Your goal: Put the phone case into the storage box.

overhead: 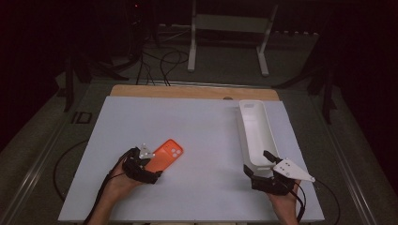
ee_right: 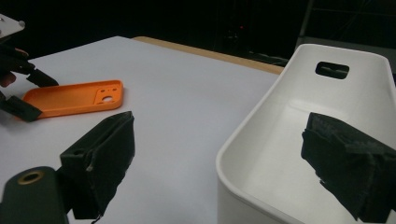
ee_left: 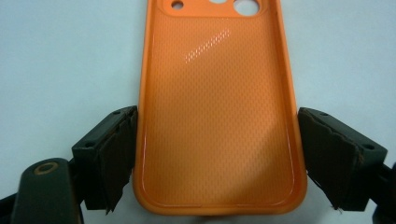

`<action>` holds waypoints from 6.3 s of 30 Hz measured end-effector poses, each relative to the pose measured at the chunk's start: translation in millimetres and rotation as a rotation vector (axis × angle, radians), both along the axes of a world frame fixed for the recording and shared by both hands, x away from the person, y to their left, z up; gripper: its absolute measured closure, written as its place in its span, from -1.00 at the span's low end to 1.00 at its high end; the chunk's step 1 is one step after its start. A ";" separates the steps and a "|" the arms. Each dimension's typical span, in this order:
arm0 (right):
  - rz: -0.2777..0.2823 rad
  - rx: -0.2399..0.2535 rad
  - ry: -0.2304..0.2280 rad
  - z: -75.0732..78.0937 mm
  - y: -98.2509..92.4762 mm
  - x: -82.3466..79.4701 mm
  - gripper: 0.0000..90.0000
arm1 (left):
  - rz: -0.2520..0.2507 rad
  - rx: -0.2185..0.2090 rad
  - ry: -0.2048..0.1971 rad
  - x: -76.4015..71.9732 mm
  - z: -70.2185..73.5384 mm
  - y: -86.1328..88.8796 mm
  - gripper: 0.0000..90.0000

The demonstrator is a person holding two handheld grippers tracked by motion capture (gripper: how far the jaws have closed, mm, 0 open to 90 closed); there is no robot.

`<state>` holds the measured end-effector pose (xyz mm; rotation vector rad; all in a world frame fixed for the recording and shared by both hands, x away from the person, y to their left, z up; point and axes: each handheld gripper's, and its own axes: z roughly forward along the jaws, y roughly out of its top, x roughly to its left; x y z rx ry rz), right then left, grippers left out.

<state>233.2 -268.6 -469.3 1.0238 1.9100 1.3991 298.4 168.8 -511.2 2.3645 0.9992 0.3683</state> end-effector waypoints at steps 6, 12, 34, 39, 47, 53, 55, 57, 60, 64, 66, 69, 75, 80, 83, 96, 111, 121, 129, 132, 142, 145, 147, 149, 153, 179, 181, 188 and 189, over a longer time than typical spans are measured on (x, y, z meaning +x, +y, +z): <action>0.000 -0.001 -0.001 0.2 -0.4 0.0 -0.78 | 0.012 -0.009 -0.024 -1.4 3.8 1.7 -0.62; 0.001 -0.002 -0.004 0.6 0.4 -0.1 -0.78 | 0.023 -0.029 -0.050 -2.6 11.0 3.7 -0.62; 0.034 0.029 0.028 10.2 7.1 5.8 -0.80 | 0.012 -0.066 -0.159 -7.1 44.7 -2.7 -0.62; 0.047 0.033 0.042 13.0 10.9 10.7 -0.80 | 0.004 -0.074 -0.189 -8.0 50.3 -4.4 -0.62; 0.080 0.051 0.057 25.9 20.3 22.7 -0.80 | -0.006 -0.093 -0.230 -9.9 60.2 -6.5 -0.63; 0.095 0.059 0.053 36.2 24.5 27.4 -0.80 | -0.026 -0.096 -0.255 -11.2 68.4 -11.4 -0.63; 0.096 0.060 0.054 37.6 25.5 28.1 -0.80 | -0.029 -0.098 -0.260 -11.2 69.9 -12.1 -0.62; 0.105 0.056 0.052 41.8 28.1 30.6 -0.80 | -0.036 -0.106 -0.272 -11.5 74.3 -15.6 -0.63; 0.108 0.057 0.052 44.4 30.0 32.3 -0.80 | -0.042 -0.107 -0.282 -11.9 77.3 -18.4 -0.62; 0.121 0.061 0.067 49.2 35.6 36.8 -0.80 | -0.054 -0.116 -0.303 -12.9 84.7 -24.7 -0.62; 0.125 0.065 0.075 50.3 38.1 38.9 -0.80 | -0.061 -0.112 -0.307 -12.7 86.4 -25.4 -0.62; 0.130 0.065 0.083 51.1 40.2 41.4 -0.80 | -0.066 -0.119 -0.315 -12.9 90.1 -28.7 -0.62; 0.149 0.077 0.111 54.2 48.9 48.0 -0.80 | -0.081 -0.123 -0.327 -13.8 95.2 -34.6 -0.62; 0.172 0.104 0.140 56.9 57.5 56.0 -0.80 | -0.095 -0.127 -0.336 -13.9 98.6 -40.5 -0.63; 0.180 0.114 0.151 57.8 60.3 58.3 -0.80 | -0.100 -0.130 -0.339 -14.0 100.2 -43.2 -0.63; 0.219 0.177 0.197 61.4 76.8 71.4 -0.80 | -0.137 -0.144 -0.349 -14.9 103.0 -60.9 -0.63; 0.270 0.220 0.248 56.2 87.9 79.3 -0.80 | -0.181 -0.148 -0.351 -18.4 102.2 -80.2 -0.63; 0.299 0.243 0.278 53.7 92.8 82.4 -0.80 | -0.221 -0.156 -0.354 -22.2 104.5 -92.7 -0.63; 0.315 0.241 0.302 53.2 95.6 82.8 -0.70 | -0.233 -0.156 -0.355 -23.1 102.6 -97.9 -0.63; 0.307 0.244 0.318 52.4 95.9 83.2 -0.62 | -0.233 -0.160 -0.358 -23.9 102.5 -99.2 -0.63; 0.310 0.272 0.381 50.7 101.0 84.9 -0.12 | -0.235 -0.180 -0.355 -23.2 102.4 -102.1 -0.63; 0.319 0.282 0.400 49.8 102.0 85.6 0.00 | -0.236 -0.180 -0.353 -22.7 102.5 -102.3 -0.63; 0.327 0.276 0.412 49.2 104.0 85.3 0.15 | -0.237 -0.176 -0.349 -22.1 101.7 -102.8 -0.63; 0.340 0.275 0.419 48.9 105.8 84.8 0.29 | -0.240 -0.176 -0.340 -21.4 100.2 -103.8 -0.63; 0.348 0.280 0.436 49.6 109.0 83.7 0.55 | -0.245 -0.172 -0.321 -20.7 95.4 -107.1 -0.63; 0.306 0.229 0.435 51.6 112.7 79.4 0.96 | -0.207 -0.166 -0.292 -17.3 88.3 -106.8 -0.78; 0.307 0.226 0.432 51.6 112.1 79.5 0.95 | -0.210 -0.184 -0.276 -15.9 88.9 -104.2 -0.81; 0.318 0.189 0.413 53.2 111.1 77.1 0.95 | -0.204 -0.224 -0.220 -10.3 87.3 -94.1 -0.89; 0.329 0.180 0.407 53.5 111.2 76.9 0.95 | -0.207 -0.234 -0.207 -9.5 86.5 -91.4 -0.90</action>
